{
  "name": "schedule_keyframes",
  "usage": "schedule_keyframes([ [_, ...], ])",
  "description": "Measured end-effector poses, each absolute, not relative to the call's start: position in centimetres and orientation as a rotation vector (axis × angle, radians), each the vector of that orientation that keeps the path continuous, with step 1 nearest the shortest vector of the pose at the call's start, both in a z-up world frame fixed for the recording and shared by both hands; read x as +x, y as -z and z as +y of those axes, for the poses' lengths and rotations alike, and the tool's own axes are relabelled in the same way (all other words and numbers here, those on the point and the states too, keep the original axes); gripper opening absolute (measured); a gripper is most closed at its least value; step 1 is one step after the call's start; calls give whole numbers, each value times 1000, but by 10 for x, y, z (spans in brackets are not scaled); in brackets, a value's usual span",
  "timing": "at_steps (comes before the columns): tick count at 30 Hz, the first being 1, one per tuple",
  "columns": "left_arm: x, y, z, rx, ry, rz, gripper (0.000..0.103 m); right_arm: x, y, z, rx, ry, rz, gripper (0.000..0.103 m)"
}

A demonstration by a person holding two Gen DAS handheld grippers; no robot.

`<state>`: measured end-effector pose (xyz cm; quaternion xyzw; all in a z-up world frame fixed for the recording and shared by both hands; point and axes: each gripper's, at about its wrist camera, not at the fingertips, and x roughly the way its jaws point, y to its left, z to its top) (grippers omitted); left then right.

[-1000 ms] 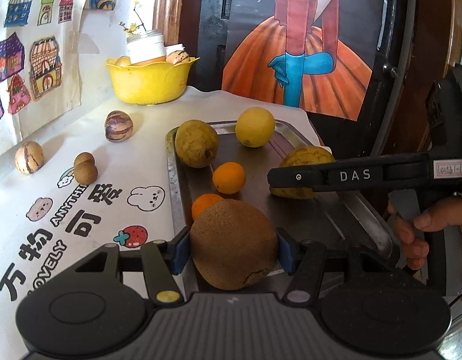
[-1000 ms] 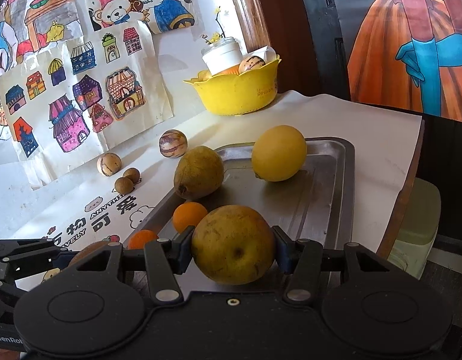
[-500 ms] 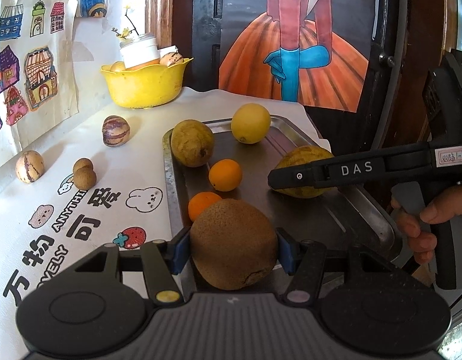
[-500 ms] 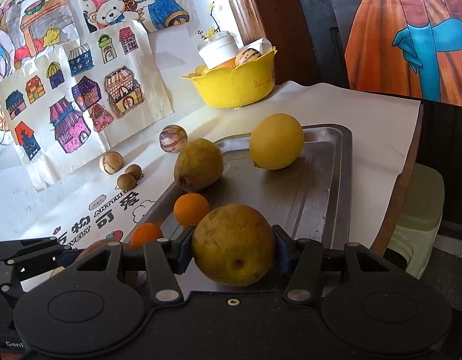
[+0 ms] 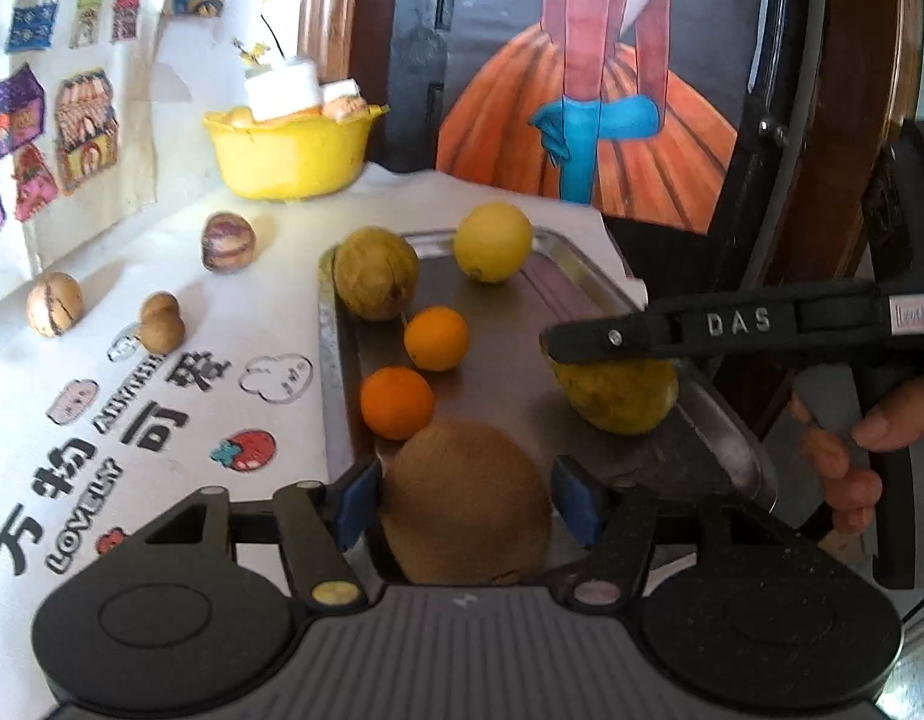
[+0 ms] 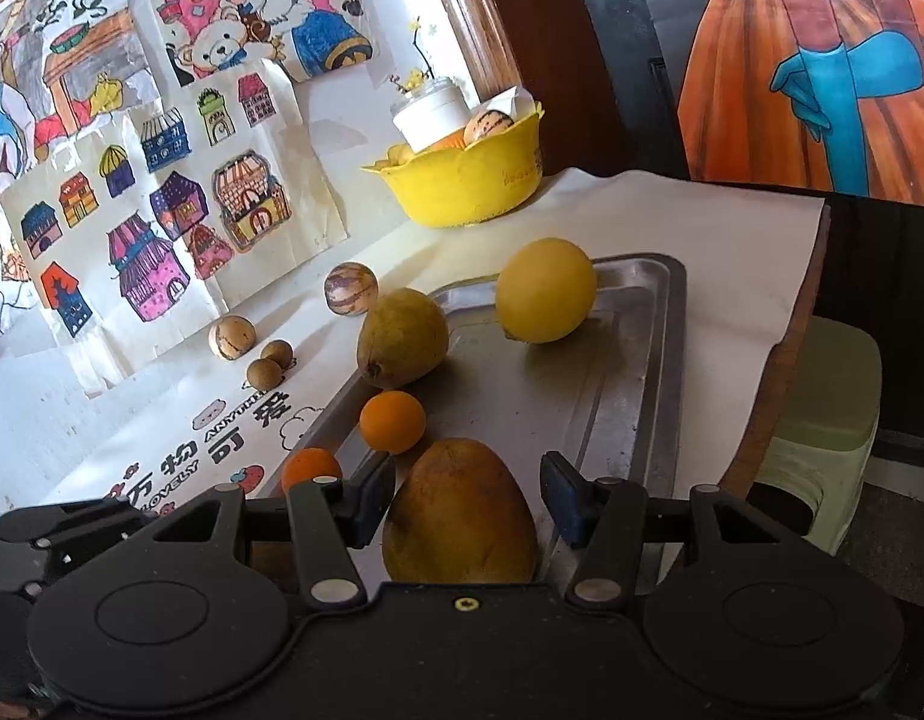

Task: Organize fruits
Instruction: 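Open right tool to release the pear on the tray while left tool releases the brown fruit, then lift both open tools from the tray toward the remaining loose fruits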

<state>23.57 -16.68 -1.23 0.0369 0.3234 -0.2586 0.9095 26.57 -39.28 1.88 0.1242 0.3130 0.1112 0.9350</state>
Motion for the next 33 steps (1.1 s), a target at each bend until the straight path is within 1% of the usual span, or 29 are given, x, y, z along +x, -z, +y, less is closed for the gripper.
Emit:
schedule_keyframes([
  [2, 231, 6, -163, 69, 524, 635, 75, 261, -22, -394, 257, -224, 630, 59],
  [4, 226, 0, -157, 60, 508, 613, 77, 256, -26, -394, 261, -224, 618, 61],
  [9, 217, -10, -138, -8, 451, 597, 86, 238, -35, -390, 233, -214, 582, 72],
  [11, 213, -13, -128, -46, 424, 591, 90, 230, -38, -388, 222, -210, 568, 78],
  [12, 211, -14, -123, -68, 407, 585, 92, 226, -40, -386, 217, -209, 560, 80],
  [14, 206, -17, -113, -114, 367, 566, 101, 216, -43, -383, 205, -201, 544, 88],
  [15, 203, -18, -107, -138, 342, 559, 102, 212, -44, -381, 201, -197, 538, 90],
  [17, 199, -21, -97, -174, 310, 549, 103, 202, -47, -377, 193, -192, 525, 100],
  [18, 196, -22, -92, -190, 298, 547, 103, 197, -48, -375, 192, -191, 520, 102],
  [26, 164, -26, -65, -218, 147, 557, 103, 163, -49, -348, 187, -187, 568, 102],
  [33, 122, -16, -48, -234, 42, 572, 103, 126, -41, -314, 98, -200, 624, 102],
])
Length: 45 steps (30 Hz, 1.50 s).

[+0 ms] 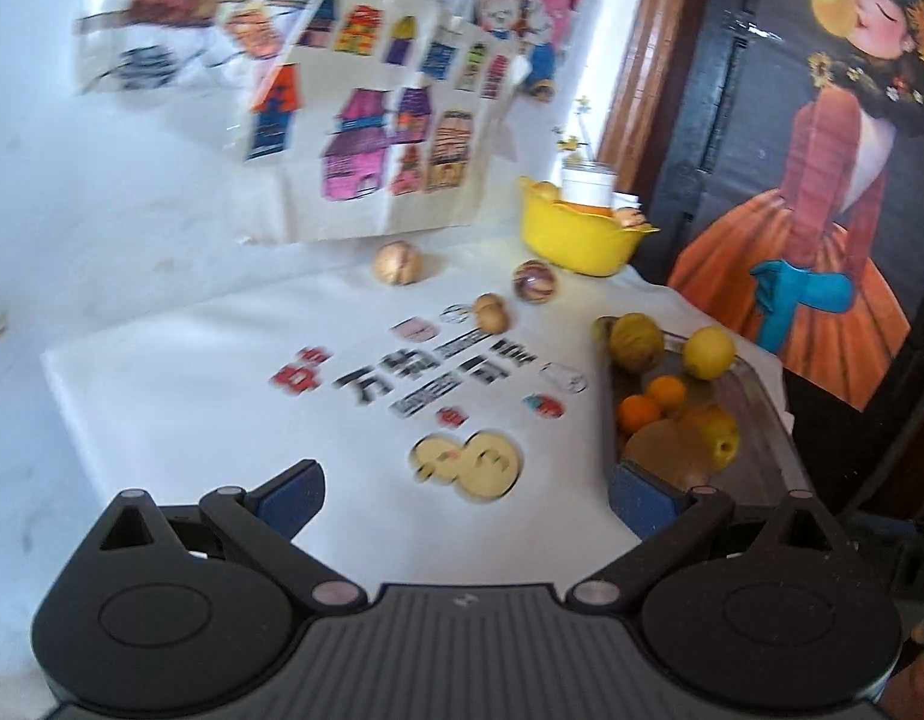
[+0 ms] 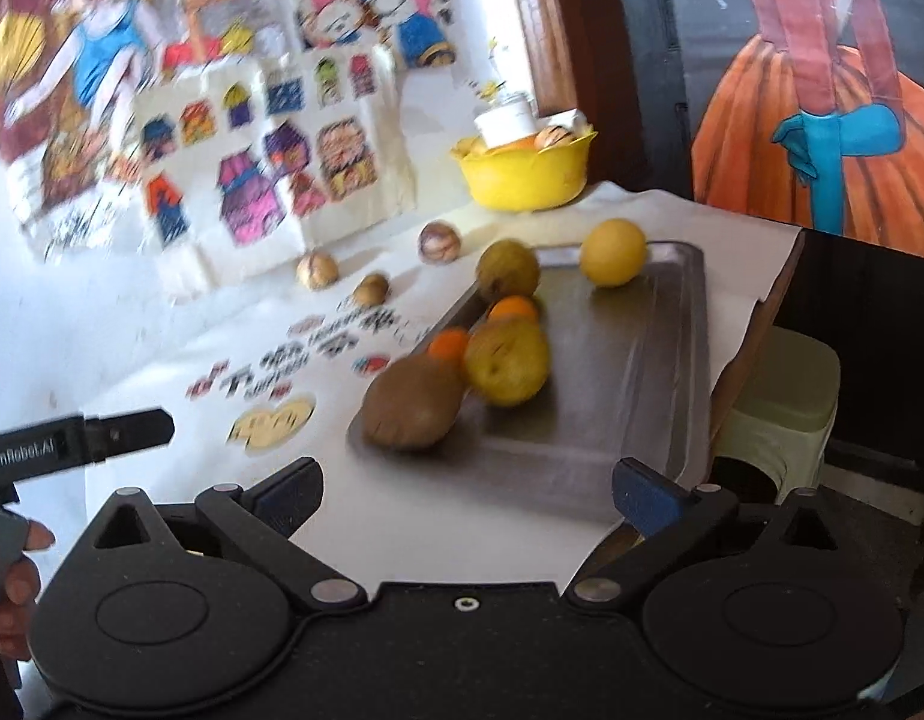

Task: Organize fruits
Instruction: 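Lift both open tools from the tray toward the remaining loose fruits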

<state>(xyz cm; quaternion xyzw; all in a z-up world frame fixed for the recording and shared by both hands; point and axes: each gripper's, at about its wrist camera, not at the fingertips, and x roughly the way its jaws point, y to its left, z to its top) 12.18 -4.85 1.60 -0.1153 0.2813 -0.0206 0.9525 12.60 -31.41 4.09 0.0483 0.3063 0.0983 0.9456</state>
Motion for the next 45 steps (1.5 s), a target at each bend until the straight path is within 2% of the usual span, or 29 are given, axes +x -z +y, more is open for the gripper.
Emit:
schedule_keyframes([
  [11, 71, -7, -25, -239, -62, 561, 103, 82, -32, -263, -19, -276, 655, 102],
  [22, 54, -9, -4, -272, -147, 546, 103, 79, -42, -230, -102, -334, 627, 102],
  [35, 76, 0, 9, -284, -207, 571, 103, 115, -35, -223, -113, -398, 594, 102],
  [45, 127, -6, 19, -197, -213, 577, 103, 171, -48, -239, -80, -427, 536, 102],
])
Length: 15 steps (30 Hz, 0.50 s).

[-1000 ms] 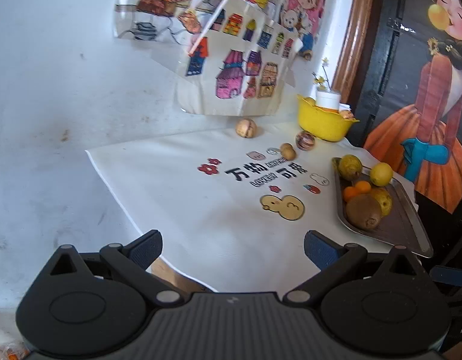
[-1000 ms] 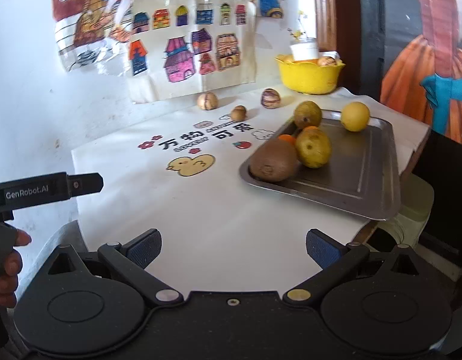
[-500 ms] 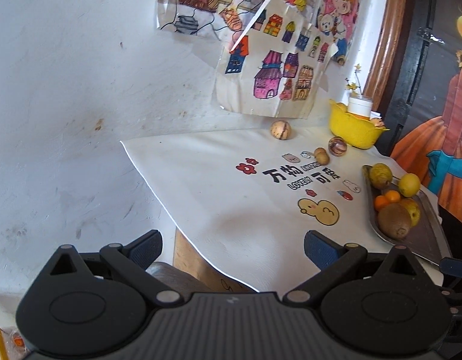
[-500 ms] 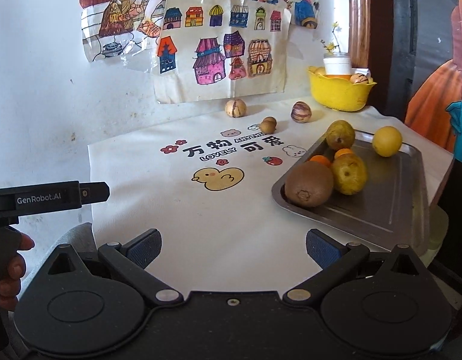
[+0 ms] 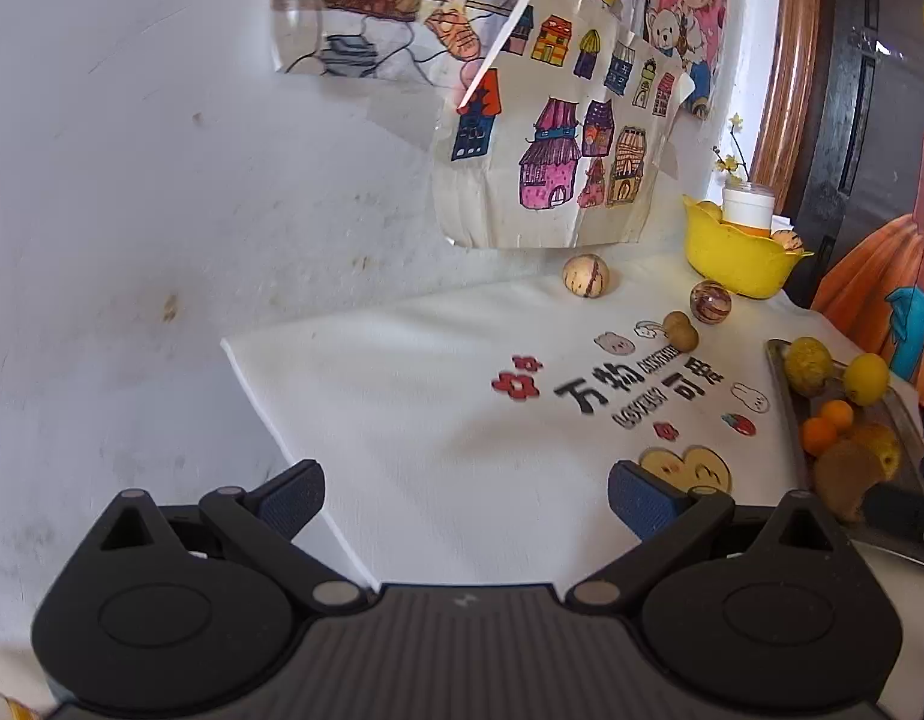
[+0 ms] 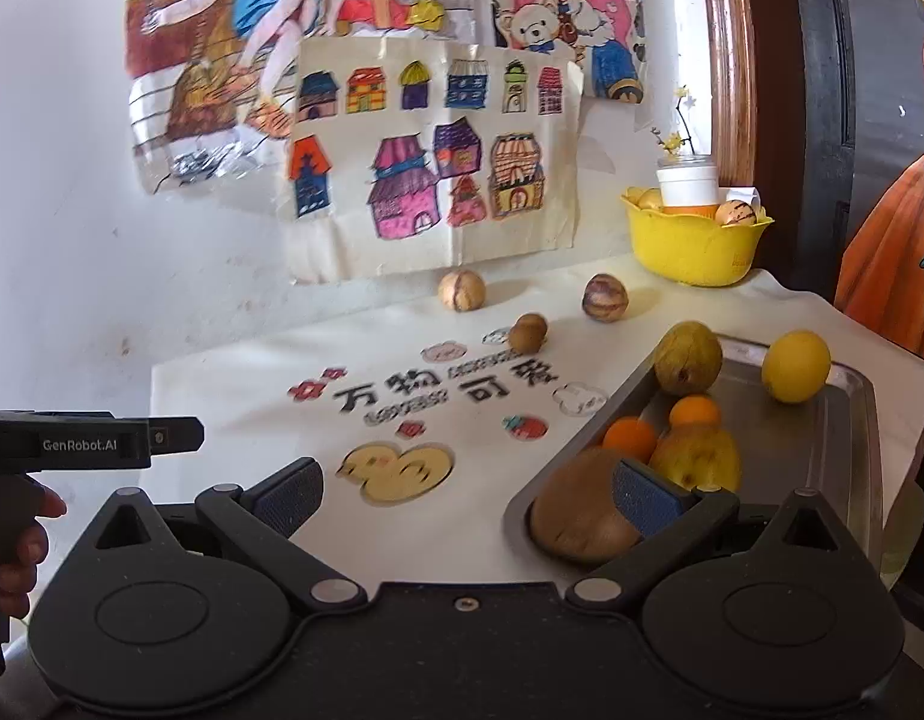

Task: Organize fruits
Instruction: 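Lift both open tools from the tray toward the remaining loose fruits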

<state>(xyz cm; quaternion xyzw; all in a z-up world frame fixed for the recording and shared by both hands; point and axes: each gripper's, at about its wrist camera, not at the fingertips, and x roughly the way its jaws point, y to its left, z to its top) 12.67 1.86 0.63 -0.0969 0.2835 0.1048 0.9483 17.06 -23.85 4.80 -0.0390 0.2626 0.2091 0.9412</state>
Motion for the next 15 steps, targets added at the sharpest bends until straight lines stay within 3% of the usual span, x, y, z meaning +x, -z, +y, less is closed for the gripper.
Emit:
schedule_keyframes([
  [15, 226, -15, 24, -89, -122, 623, 103, 243, -50, -247, -107, -441, 588, 102],
])
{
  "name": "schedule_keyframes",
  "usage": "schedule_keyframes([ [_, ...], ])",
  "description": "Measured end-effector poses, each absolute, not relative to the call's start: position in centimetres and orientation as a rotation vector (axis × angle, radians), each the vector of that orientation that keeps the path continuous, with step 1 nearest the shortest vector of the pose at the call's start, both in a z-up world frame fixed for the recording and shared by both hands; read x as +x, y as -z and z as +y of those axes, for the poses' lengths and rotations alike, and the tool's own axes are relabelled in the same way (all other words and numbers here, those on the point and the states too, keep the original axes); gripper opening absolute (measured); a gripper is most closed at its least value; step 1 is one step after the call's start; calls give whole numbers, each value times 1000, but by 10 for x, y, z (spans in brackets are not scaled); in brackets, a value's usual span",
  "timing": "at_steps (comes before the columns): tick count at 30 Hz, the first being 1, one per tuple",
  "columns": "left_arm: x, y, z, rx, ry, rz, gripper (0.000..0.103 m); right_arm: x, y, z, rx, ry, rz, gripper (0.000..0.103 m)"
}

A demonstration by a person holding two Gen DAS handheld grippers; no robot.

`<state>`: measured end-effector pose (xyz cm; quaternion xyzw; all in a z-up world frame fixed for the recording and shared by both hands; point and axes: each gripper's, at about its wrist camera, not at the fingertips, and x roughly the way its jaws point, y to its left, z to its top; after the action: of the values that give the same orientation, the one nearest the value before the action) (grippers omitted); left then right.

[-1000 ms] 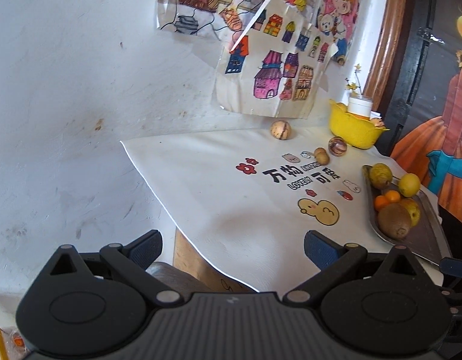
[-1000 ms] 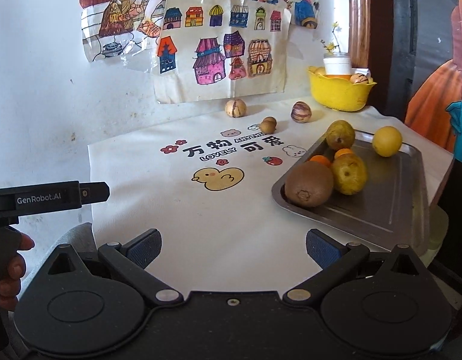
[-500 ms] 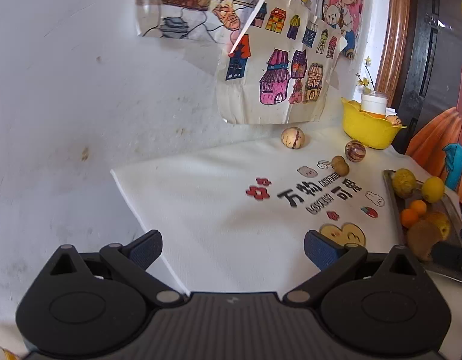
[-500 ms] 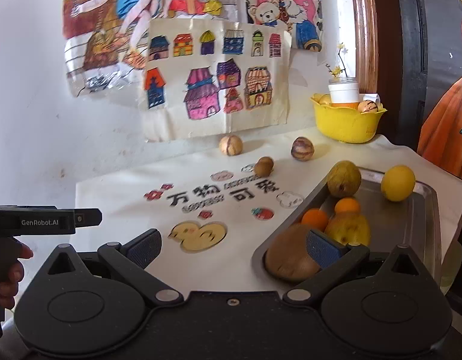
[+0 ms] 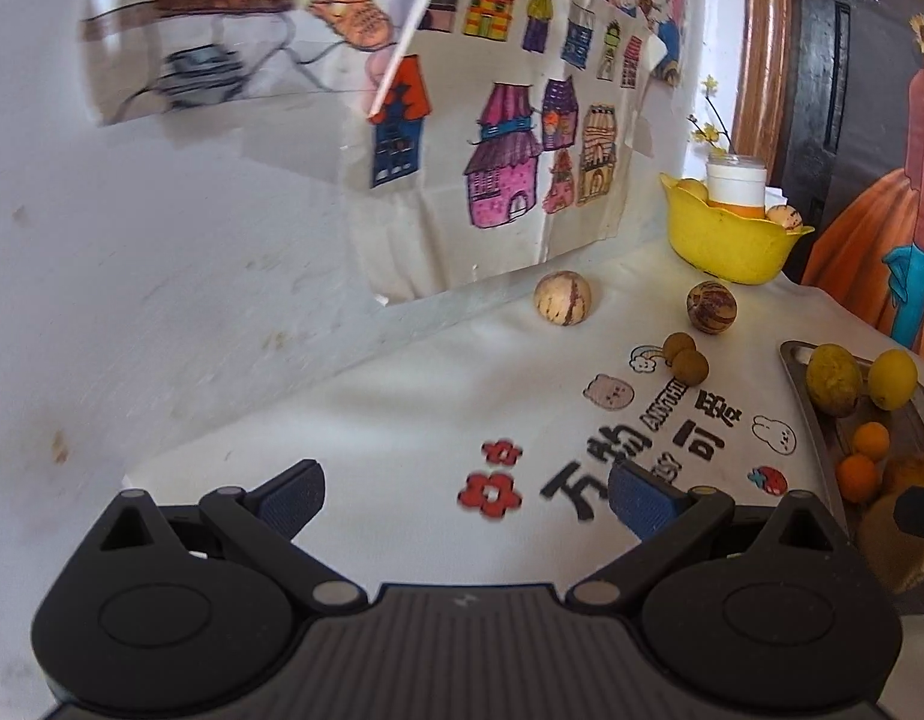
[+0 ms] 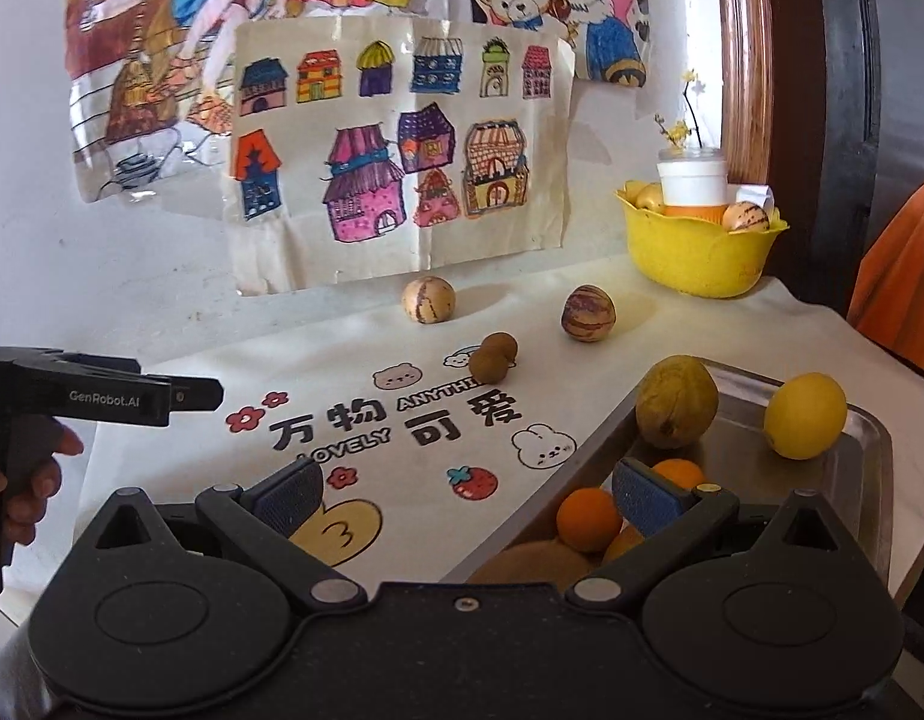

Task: Organize fruits
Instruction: 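Lift both open tools from the tray toward the remaining loose fruits, then grasp the purple-striped melon with right tool while left tool grasps the pale speckled fruit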

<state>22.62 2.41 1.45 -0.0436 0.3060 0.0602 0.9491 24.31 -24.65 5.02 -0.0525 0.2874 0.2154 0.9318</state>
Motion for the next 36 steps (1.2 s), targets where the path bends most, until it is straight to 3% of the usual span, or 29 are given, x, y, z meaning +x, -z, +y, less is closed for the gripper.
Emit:
schedule_keyframes([
  [13, 299, -12, 21, 73, 59, 606, 103, 345, -87, -234, -127, -455, 738, 102],
  [19, 348, -21, 10, 118, 66, 603, 103, 425, -105, -234, 60, -377, 880, 102],
  [36, 427, 7, -9, 82, 61, 608, 103, 524, -50, -225, 228, -212, 994, 102],
])
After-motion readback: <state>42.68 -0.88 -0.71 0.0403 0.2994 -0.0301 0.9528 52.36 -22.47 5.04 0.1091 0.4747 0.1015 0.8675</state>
